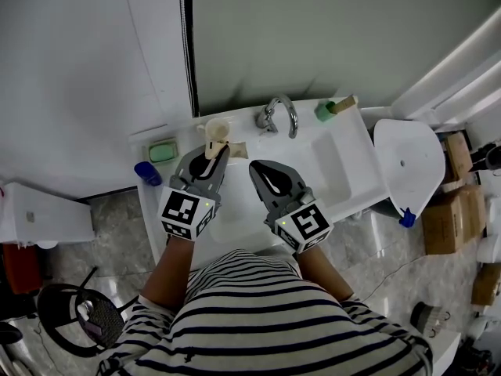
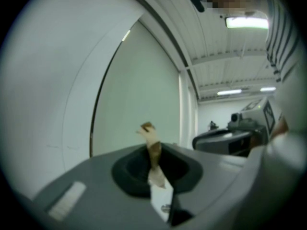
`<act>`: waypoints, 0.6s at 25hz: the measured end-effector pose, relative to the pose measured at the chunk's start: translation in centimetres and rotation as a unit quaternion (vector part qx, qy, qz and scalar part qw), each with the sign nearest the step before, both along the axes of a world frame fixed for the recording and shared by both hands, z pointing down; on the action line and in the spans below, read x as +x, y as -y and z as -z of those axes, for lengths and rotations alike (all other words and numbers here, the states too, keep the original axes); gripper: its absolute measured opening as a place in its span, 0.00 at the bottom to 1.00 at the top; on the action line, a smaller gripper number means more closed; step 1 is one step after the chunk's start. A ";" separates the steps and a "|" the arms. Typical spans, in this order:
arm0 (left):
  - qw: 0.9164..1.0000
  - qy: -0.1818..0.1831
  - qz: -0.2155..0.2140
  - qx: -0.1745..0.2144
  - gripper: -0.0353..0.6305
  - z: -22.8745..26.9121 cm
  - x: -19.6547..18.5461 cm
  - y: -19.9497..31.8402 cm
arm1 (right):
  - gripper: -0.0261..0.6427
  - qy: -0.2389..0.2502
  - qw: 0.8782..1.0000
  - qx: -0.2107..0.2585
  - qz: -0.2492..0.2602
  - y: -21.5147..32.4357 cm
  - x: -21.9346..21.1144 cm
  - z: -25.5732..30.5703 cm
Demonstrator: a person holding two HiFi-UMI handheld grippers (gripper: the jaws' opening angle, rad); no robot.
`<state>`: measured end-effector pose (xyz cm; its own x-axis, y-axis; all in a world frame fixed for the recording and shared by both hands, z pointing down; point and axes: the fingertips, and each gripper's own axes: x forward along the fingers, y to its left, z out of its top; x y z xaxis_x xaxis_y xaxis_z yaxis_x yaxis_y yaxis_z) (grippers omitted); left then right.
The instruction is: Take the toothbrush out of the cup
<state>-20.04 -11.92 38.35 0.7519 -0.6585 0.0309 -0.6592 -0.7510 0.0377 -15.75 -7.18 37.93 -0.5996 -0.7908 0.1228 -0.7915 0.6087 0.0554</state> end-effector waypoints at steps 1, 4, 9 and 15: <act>1.000 0.002 -0.004 -0.003 0.10 -0.2 0.7 -0.1 | 0.05 0.001 1.000 0.000 0.000 0.1 0.6 -0.1; 1.000 0.002 -0.017 -0.012 0.10 -0.4 3.4 -0.2 | 0.05 0.006 1.000 -0.002 0.000 0.5 3.0 -0.2; 0.999 -0.004 -0.028 -0.030 0.10 -0.6 8.6 0.0 | 0.05 0.011 1.000 -0.011 -0.007 1.2 8.5 -0.6; 0.998 -0.003 -0.037 -0.041 0.10 -1.1 15.9 0.3 | 0.05 0.019 0.999 -0.023 -0.021 1.8 16.4 -1.3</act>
<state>-4.16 -12.19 39.49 0.7992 -0.5958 0.0788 -0.6010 -0.7923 0.1048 0.65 -9.02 39.27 -0.5706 -0.8097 0.1371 -0.8176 0.5758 -0.0025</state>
